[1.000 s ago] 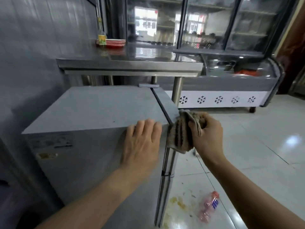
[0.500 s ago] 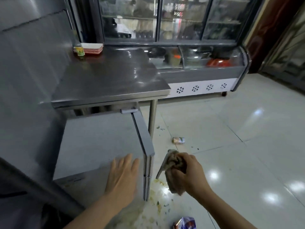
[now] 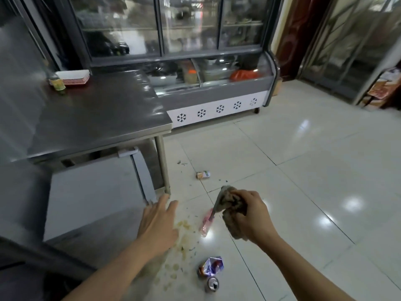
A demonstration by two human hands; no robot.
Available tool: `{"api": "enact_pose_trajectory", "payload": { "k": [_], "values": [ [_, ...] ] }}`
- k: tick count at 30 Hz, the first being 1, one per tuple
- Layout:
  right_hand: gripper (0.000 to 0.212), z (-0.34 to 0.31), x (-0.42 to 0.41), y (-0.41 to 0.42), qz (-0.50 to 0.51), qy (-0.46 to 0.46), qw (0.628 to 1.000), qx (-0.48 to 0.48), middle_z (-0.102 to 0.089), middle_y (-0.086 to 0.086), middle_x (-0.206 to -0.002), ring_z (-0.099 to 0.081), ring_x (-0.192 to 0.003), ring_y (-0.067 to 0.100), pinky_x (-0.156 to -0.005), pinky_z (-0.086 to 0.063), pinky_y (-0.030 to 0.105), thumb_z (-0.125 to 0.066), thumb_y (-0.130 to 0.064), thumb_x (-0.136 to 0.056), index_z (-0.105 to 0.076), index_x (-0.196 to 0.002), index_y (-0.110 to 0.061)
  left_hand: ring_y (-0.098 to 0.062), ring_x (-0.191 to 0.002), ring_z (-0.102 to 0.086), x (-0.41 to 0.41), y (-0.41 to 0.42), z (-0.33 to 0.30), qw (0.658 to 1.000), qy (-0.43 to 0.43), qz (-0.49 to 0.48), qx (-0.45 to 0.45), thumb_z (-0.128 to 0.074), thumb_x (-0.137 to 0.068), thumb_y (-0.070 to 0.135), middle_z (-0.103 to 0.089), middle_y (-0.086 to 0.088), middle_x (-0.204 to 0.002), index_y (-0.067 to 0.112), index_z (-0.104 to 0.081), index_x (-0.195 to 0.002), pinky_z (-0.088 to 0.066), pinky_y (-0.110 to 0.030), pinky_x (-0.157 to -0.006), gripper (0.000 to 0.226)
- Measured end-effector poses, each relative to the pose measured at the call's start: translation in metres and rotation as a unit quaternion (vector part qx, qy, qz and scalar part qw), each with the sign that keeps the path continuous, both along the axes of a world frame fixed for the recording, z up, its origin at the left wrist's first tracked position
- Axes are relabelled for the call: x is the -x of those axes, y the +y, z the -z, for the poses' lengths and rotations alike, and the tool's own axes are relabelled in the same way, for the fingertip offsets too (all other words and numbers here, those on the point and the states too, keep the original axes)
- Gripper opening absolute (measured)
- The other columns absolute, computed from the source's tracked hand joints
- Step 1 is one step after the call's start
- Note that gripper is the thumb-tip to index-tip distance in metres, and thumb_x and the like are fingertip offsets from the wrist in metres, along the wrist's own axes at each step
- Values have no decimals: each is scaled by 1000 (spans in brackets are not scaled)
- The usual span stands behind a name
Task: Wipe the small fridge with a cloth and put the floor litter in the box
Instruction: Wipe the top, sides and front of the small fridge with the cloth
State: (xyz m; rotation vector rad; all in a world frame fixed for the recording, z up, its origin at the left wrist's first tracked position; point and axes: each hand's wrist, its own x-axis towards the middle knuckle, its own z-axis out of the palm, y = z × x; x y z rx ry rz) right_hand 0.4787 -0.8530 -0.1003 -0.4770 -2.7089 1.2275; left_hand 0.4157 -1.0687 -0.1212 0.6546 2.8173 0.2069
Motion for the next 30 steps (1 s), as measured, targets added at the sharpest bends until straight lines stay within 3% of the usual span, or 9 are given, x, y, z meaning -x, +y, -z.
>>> {"api": "enact_pose_trajectory", "payload": {
  "k": [6, 9, 11, 14, 18, 20, 22, 26, 30],
  "values": [
    [50, -19, -27, 107, -1, -8, 1000, 4, -44, 2, -109, -49, -92, 15, -66, -38, 9, -52, 5, -73, -61, -118, -18, -29, -134, -30, -19, 97, -13, 999, -18, -41, 1, -61, -84, 27, -12, -4, -151, 22, -26, -142, -32, -40, -109, 68],
    [49, -26, -31, 154, -19, -8, 1000, 19, -52, 12, -107, -56, -68, 17, -45, -46, 18, -46, 10, -75, -63, -113, -15, -29, -131, -33, -29, 142, -13, 998, -16, -56, -7, -62, -84, 27, -14, -3, -150, 23, -25, -143, -34, -39, -107, 71],
    [44, -28, -26, 176, -42, -6, 999, 21, -57, 18, -103, -54, -60, 20, -46, -46, 19, -45, 11, -79, -63, -113, -11, -28, -131, -34, -31, 164, -13, 998, -8, -55, -5, -62, -84, 28, -15, -3, -149, 22, -24, -143, -32, -39, -108, 70],
    [31, -35, -11, 203, -73, -8, 997, 34, -56, 34, -73, -45, -47, 28, -35, -34, 20, -35, 14, -83, -61, -99, 8, -24, -129, -37, -22, 189, -13, 999, 5, -51, 2, -62, -84, 33, -20, -3, -147, 20, -25, -142, -32, -37, -106, 70],
    [41, -28, 28, 229, -43, -7, 996, 83, -57, 18, -110, -55, -84, 27, -65, -40, 20, -48, 8, -84, -60, -120, -8, -24, -124, -41, 4, 213, -11, 995, -12, -95, -23, -61, -83, 31, -24, -1, -145, 21, -28, -140, -35, -34, -103, 67],
    [36, -30, 55, 239, -58, -20, 994, 92, -57, 32, -100, -56, -71, 38, -52, -43, 32, -44, 12, -83, -61, -113, 3, -23, -118, -45, 24, 222, -8, 993, -10, -112, -37, -61, -82, 28, -29, 2, -141, 22, -32, -137, -38, -34, -99, 63],
    [43, -27, 86, 249, -87, -10, 994, 60, -59, 28, -95, -59, -57, 35, -43, -48, 31, -41, 15, -77, -63, -110, -1, -22, -115, -47, 49, 230, -3, 990, -7, -129, -54, -62, -80, 27, -33, 2, -137, 22, -36, -132, -42, -35, -96, 58],
    [56, -18, 155, 266, -134, -33, 990, 5, -52, 7, -113, -58, -91, 20, -62, -41, 7, -46, 7, -76, -58, -125, -19, -21, -116, -48, 110, 249, 5, 981, -16, -175, -78, -64, -82, 28, -37, 1, -135, 21, -35, -134, -43, -37, -98, 60],
    [57, -18, 219, 270, -193, -65, 979, 0, -62, 3, -102, -59, -84, 15, -55, -39, 7, -49, 4, -70, -59, -119, -22, -21, -122, -44, 158, 261, 6, 972, -36, -214, -86, -64, -82, 31, -36, 0, -138, 20, -29, -141, -41, -36, -101, 69]
  ]
}}
